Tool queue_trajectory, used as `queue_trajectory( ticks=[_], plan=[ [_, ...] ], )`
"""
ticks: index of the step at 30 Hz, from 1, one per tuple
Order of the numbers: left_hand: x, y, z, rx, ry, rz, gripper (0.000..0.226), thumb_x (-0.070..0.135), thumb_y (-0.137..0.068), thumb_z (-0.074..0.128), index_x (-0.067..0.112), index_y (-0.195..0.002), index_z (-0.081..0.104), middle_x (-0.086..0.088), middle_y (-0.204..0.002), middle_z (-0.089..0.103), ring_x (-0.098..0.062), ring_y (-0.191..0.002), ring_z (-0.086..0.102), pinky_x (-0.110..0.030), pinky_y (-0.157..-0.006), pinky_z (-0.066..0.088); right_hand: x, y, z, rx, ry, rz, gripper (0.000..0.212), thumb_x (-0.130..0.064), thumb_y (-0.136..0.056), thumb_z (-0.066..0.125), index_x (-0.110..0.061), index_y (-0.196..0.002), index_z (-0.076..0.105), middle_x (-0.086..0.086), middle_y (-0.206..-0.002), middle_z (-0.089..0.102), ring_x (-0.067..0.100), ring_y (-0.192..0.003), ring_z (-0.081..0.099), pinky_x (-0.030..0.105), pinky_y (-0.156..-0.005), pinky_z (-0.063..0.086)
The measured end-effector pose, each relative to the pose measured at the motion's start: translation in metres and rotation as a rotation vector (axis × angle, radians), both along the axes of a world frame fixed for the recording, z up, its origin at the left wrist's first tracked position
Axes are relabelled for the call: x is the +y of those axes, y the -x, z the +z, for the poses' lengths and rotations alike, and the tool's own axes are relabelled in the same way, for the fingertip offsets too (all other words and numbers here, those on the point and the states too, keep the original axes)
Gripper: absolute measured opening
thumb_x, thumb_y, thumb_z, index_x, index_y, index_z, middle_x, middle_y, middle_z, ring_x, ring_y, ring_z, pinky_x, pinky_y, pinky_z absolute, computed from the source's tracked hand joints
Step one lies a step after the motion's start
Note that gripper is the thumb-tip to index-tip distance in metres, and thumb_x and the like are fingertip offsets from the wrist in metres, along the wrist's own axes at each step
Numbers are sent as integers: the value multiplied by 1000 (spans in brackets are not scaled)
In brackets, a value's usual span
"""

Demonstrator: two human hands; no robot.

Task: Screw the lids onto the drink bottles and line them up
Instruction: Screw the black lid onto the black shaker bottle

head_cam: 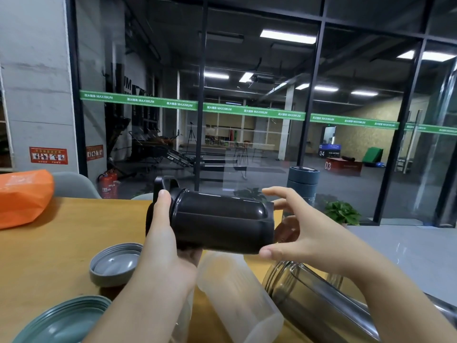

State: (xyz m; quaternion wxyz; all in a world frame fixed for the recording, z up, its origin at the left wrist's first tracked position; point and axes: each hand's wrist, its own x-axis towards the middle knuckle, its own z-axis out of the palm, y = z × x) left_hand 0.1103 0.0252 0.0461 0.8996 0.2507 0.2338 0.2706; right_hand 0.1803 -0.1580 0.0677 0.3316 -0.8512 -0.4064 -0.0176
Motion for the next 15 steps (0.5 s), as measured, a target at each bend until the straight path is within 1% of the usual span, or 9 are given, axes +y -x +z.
queue_trajectory(
  ticks=[3,5,7,9,12,15],
  plan=[
    [0,-1,-1,-3,30,-17,42,49,-76,71,17,-98,54,-13,-104,64,-31,-92,63,-45,-89,53,1,-1,-1,-82,35,7,87,-43,-64,81,-57,-123,20,-30,-115,36,2,-93,59,19,-80,52],
    [-1,-2,-2,1,40,-29,46,49,-75,71,16,-103,55,-15,-106,63,-31,-95,62,-44,-90,53,2,-2,-2,-124,31,19,86,-37,-63,84,-60,-118,22,-34,-116,38,3,-93,59,20,-81,53],
    [-1,-2,-2,11,39,-38,53,50,-75,70,15,-111,55,-15,-108,63,-30,-95,62,-44,-89,53,2,-4,-1,-168,12,21,80,-34,-62,84,-60,-112,27,-31,-116,43,5,-90,60,23,-80,53],
    [-1,-3,-3,20,23,-46,54,50,-75,70,15,-112,55,-16,-107,62,-31,-94,62,-44,-89,53,1,-4,0,-228,-2,5,74,-37,-60,85,-59,-107,32,-28,-112,48,5,-87,59,23,-78,53],
    [3,-5,-4,50,5,-50,54,52,-73,72,16,-110,54,-15,-108,63,-33,-98,61,-46,-92,51,-1,-2,1,-310,13,-33,71,-46,-55,85,-59,-104,34,-31,-99,52,-2,-82,57,16,-71,49],
    [7,-4,-2,65,-17,-33,47,52,-73,72,17,-99,54,-13,-107,63,-33,-100,60,-47,-96,48,-1,0,1,-358,27,-61,72,-55,-52,82,-53,-109,38,-30,-92,54,-4,-78,56,14,-68,45]
  ],
)
